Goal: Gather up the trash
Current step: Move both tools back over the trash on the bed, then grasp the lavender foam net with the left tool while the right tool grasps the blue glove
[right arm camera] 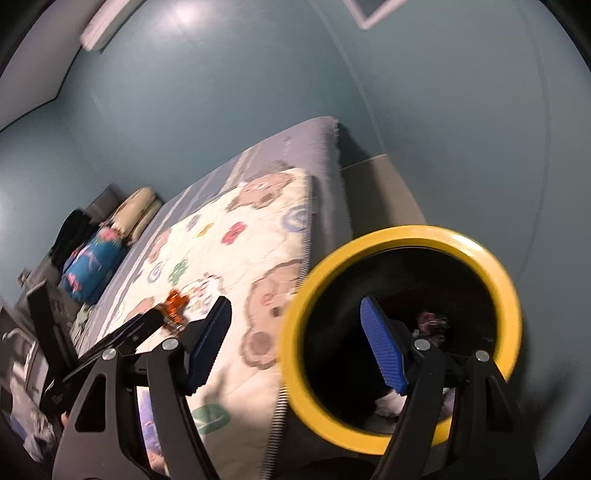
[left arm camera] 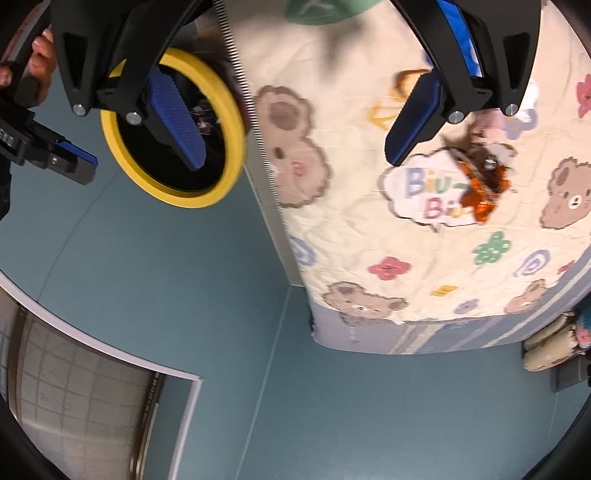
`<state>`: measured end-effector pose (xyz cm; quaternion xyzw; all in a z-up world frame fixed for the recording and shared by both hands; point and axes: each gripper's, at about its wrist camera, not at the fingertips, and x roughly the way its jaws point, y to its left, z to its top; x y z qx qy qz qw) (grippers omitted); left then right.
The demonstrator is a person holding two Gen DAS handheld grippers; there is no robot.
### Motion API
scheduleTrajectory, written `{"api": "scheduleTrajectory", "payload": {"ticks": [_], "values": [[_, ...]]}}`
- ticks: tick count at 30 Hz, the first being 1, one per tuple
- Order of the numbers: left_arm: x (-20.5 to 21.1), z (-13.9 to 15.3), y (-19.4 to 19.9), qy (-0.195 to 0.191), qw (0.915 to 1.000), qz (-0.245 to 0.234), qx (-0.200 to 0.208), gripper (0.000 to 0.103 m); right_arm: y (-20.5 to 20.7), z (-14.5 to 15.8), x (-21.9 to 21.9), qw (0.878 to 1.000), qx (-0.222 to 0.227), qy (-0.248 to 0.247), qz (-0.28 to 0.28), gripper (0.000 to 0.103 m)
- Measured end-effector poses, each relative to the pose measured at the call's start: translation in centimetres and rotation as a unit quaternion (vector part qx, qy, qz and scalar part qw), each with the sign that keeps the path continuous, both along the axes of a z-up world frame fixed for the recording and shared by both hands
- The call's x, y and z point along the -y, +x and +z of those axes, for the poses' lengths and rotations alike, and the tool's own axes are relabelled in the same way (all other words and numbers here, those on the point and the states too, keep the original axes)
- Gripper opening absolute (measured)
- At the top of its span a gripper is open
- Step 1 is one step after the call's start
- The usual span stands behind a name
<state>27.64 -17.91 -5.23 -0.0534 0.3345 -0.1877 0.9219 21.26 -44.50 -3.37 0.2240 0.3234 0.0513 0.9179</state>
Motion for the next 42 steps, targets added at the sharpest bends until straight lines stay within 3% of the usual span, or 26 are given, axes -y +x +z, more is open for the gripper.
{"api": "scheduleTrajectory", "payload": {"ticks": [4,12,19,32,37,42], "values": [[-3.3,0.1,-0.6,0.008,0.9996,0.027,0.002,0.094,0.6,0.5,-3.4,0.999,0.003,-0.009,0.035,0.069],[-11.3,-0.3,-2.9,-0.023,0.9963,0.080,-0.025,0.094,2.3,0.8,-10.6,0.994,-0.006,-0.025,0.111,0.069],[-15.9,-1.3,-6.2,-0.004,0.9940,0.102,-0.039,0.094,4.3,-0.4,-16.6,0.985,-0.027,-0.036,0.165,0.069],[-17.1,-6.2,-9.3,0.030,0.9919,0.091,-0.083,0.094,7.5,-6.3,-23.9,0.968,-0.088,-0.092,0.215,0.069],[-17.4,-8.2,-9.0,0.039,0.9904,0.088,-0.099,0.094,7.6,-7.9,-25.6,0.952,-0.116,-0.082,0.273,0.069],[-17.3,-9.2,-8.4,0.046,0.9894,0.085,-0.108,0.094,8.0,-9.5,-27.1,0.933,-0.156,-0.071,0.316,0.061]]}}
